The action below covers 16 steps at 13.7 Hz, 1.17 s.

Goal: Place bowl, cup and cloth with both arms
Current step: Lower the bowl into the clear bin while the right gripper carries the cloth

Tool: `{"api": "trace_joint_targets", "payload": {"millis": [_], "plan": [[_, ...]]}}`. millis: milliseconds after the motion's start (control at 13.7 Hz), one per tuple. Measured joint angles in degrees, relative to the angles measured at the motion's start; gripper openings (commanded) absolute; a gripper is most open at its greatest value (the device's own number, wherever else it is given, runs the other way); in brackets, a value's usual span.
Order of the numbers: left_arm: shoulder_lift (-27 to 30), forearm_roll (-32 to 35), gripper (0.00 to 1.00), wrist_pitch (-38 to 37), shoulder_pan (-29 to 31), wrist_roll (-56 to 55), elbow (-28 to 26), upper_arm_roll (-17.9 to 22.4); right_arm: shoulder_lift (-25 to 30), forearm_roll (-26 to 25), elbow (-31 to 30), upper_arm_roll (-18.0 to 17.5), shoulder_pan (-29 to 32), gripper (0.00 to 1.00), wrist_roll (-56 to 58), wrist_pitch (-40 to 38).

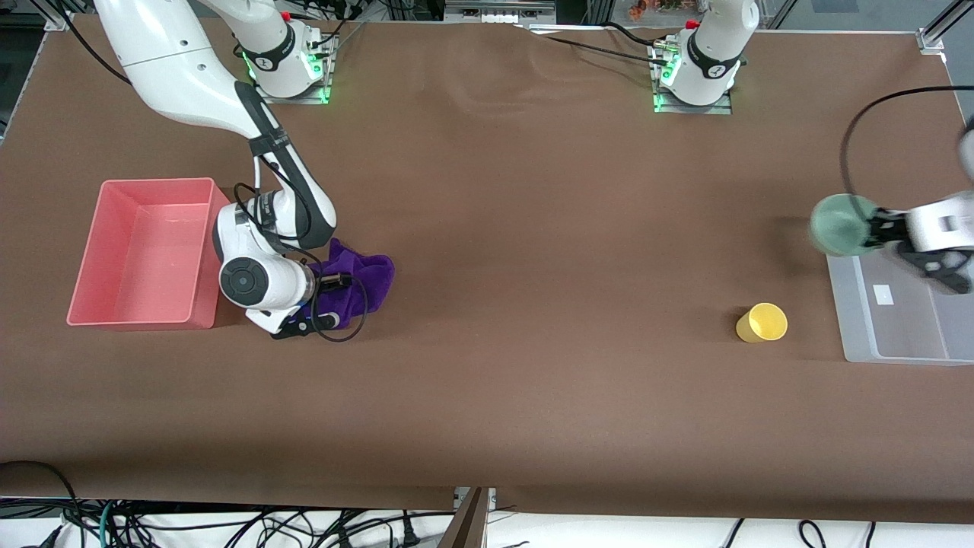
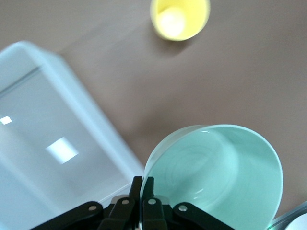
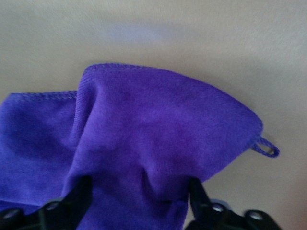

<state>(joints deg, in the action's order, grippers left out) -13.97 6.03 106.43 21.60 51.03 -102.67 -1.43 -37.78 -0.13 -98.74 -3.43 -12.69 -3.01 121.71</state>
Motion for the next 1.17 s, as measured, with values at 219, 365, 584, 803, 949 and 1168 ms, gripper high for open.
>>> {"api": "trace_joint_targets", "payload": {"millis": [219, 365, 584, 803, 949, 1168], "plan": [[-6.59, 2.09, 0.00, 1.78, 6.87, 5.49, 5.05, 0.09, 0.04, 0.00, -0.05, 0.04, 0.03, 0.00, 0.02, 0.04], [-12.74, 2.09, 0.00, 7.33, 10.00, 7.80, 6.89, 0.05, 0.29, -0.01, 0.83, 0.21, 0.08, 0.00, 0.13, -0.94], [-19.81, 1.96, 0.00, 15.52, 11.89, 8.77, 8.20, -0.06, 1.39, -0.05, 7.75, 0.75, 0.44, 0.00, 3.24, -11.47], [-22.91, -0.90, 0.28, 18.23, 12.68, 8.78, 8.66, -0.09, 3.11, -0.05, 16.77, 2.77, 1.18, 0.00, 7.99, -26.10], [-23.70, -1.69, 1.00, 18.93, 13.01, 8.79, 8.75, -0.09, 4.26, -0.07, 22.52, 5.46, 1.71, 0.00, 11.92, -37.30], [-23.27, -1.71, 1.00, 18.75, 13.06, 9.35, 9.99, -0.37, 5.54, -0.20, 32.12, 12.48, 2.06, 0.00, 20.11, -52.27]]}}
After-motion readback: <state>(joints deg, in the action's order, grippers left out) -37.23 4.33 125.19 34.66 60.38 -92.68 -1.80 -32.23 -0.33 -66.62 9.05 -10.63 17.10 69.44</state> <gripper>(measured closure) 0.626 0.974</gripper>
